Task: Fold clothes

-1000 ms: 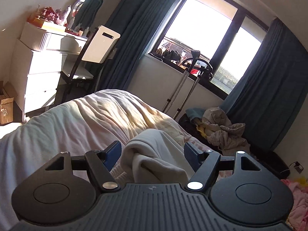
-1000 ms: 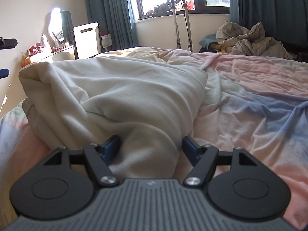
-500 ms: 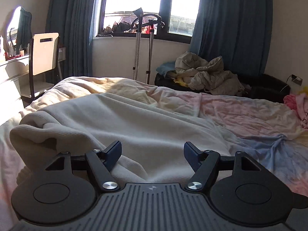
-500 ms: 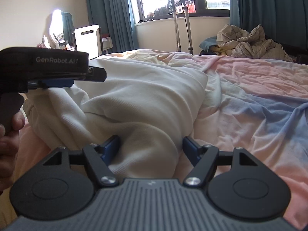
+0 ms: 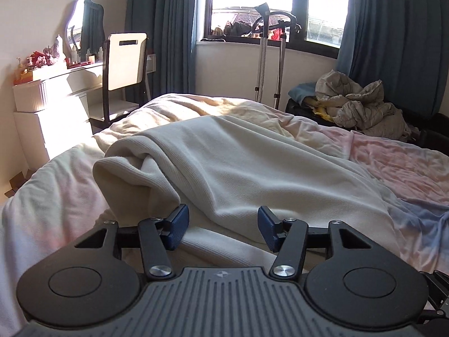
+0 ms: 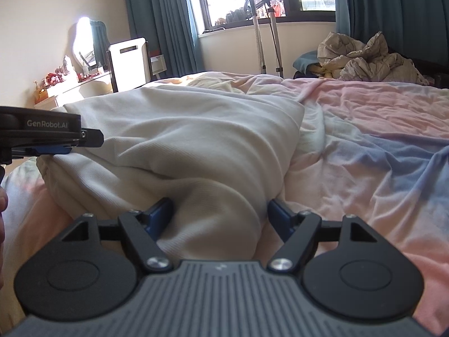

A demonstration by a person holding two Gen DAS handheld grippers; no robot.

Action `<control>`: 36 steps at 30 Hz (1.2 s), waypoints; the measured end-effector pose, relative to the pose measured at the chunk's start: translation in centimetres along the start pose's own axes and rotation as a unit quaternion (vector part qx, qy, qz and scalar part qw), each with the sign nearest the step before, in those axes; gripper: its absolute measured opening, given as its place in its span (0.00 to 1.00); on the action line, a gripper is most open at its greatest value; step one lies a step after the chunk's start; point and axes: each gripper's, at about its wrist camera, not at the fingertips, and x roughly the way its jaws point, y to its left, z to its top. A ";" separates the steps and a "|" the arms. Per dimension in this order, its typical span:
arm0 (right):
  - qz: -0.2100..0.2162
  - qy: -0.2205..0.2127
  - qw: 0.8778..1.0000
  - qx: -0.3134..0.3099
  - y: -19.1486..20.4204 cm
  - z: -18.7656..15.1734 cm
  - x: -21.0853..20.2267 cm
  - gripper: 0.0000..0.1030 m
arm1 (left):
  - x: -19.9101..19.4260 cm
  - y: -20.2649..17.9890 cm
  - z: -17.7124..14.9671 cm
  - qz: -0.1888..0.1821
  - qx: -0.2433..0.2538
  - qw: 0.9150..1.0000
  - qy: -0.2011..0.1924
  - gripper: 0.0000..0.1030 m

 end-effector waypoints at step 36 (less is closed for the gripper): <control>-0.003 0.001 1.000 0.013 0.1 0.2 0.8 0.80 | 1.1 4.5 -0.1 0.094 -0.123 0.988 0.027 0.87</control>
